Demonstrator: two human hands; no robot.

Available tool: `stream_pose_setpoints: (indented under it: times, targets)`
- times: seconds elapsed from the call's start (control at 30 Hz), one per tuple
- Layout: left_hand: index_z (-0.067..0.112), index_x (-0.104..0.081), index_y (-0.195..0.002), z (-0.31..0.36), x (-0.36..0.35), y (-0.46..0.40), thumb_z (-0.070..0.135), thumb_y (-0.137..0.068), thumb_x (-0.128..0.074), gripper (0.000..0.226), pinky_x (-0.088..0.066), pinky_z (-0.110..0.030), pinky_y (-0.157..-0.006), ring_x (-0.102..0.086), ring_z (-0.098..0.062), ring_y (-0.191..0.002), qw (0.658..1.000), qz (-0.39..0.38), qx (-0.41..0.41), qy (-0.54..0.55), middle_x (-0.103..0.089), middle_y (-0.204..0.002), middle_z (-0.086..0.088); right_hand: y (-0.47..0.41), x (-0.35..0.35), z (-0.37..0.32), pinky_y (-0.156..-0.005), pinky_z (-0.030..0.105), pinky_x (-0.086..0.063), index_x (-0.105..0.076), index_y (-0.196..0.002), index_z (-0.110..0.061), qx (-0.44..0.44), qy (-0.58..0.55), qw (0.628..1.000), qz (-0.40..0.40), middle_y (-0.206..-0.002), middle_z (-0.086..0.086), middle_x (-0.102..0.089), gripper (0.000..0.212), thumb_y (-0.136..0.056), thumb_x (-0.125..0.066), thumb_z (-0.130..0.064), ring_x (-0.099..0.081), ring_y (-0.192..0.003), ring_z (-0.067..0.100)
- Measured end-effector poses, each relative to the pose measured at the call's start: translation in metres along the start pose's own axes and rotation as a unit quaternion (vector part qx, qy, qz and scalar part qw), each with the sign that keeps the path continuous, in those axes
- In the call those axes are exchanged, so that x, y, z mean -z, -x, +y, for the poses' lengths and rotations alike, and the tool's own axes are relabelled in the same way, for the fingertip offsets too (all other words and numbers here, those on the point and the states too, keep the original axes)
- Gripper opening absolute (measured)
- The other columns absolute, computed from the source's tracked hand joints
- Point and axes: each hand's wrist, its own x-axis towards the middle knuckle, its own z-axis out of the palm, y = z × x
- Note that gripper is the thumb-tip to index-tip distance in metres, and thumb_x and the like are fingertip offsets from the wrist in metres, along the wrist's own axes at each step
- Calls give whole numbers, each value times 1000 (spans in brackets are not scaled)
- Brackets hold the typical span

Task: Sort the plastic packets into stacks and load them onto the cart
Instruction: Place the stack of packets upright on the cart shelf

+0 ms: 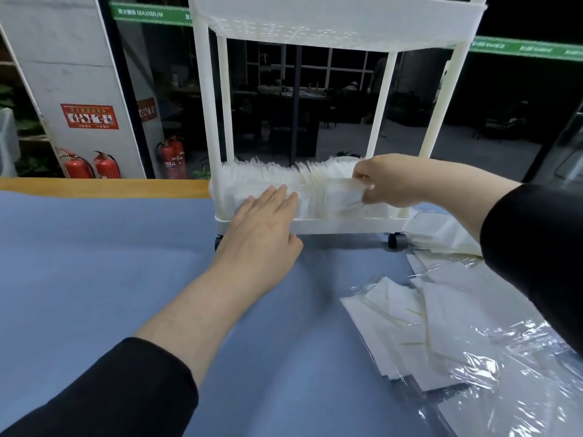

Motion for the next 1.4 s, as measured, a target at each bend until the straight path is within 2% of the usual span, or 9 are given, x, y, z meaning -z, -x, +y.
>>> stream_pose_setpoints:
  times: [0.2, 0.47, 0.53, 0.63, 0.77, 0.9, 1.03, 1.17, 1.4]
  targets:
    - [19, -14, -163, 0, -1, 0, 20, -103, -42, 66, 6, -31, -126, 3, -13, -157, 1000, 0, -3, 14, -5, -171, 0, -7, -10, -1, -101, 53, -36, -55, -130, -24, 3, 121, 993, 9, -122, 2, -48, 43, -93, -67, -40, -44, -121, 28]
    - [21, -16, -162, 2, -3, 0, 21, -102, -41, 65, 5, -33, -126, 2, -14, -157, 1000, 5, -15, 3, -7, -171, -1, 9, -33, 5, -82, 45, -51, -52, -106, -15, 50, 106, 989, 88, -119, 4, -51, 15, -106, -42, -26, -53, -103, 28]
    - [21, -16, -162, 2, -3, 0, 21, -102, -42, 65, 4, -33, -126, 1, -15, -157, 1000, 5, -17, -1, -7, -171, -1, 13, -39, 5, -86, 47, -50, -48, -120, -12, 44, 93, 992, 74, -128, 5, -50, 27, -108, -33, -31, -54, -112, 31]
    - [21, -17, -162, 4, -2, 1, 21, -102, -42, 65, 3, -35, -126, 1, -15, -157, 1000, 3, -20, -2, -7, -171, -2, 21, -44, 2, -106, 43, -39, -17, -156, -10, 16, 57, 997, 46, -163, 6, -25, 52, -110, -24, -33, -34, -144, 30]
    - [21, -16, -162, 6, -2, 2, 22, -102, -42, 65, 2, -36, -127, 1, -15, -157, 1000, 3, -24, -8, -6, -171, -2, 25, -53, 4, -125, 38, -11, 1, -160, -12, 32, 12, 998, 53, -169, 2, 6, 62, -109, -24, -37, 3, -155, 17]
    - [18, -23, -160, 9, -1, 4, 17, -102, -43, 62, 1, -35, -127, -3, -16, -158, 998, 25, -49, 10, -12, -171, -4, 46, -38, 7, -124, 31, -16, -8, -161, -27, 40, -102, 986, 129, -167, -17, -6, 55, -109, -25, -34, -5, -153, 3]
    - [12, -46, -151, 27, 3, 13, 11, -100, -52, 51, -10, -27, -123, -24, -18, -154, 990, 78, -93, 73, -35, -163, -6, 102, -24, 15, -114, 27, -32, -42, -151, -28, 42, -146, 962, 226, -154, -12, -44, 44, -108, -36, -32, -40, -142, 11]
    - [21, -53, -147, 71, 12, 39, 26, -104, -51, 42, -32, -22, -110, -47, -13, -138, 985, 35, -121, 118, -55, -149, 6, 177, -33, 43, -102, 34, -44, -54, -139, -38, 5, -101, 988, 121, -140, -18, -55, 42, -101, -40, -50, -55, -124, 12]
    - [43, -28, -156, 163, -6, 73, 72, -89, -54, 78, -28, -30, -114, -30, -10, -148, 975, -185, -71, 102, -28, -162, 21, 293, -56, 105, -108, 28, -37, -34, -142, -57, -49, -89, 993, -52, -141, -44, -31, 70, -78, -54, -80, -42, -130, -3]
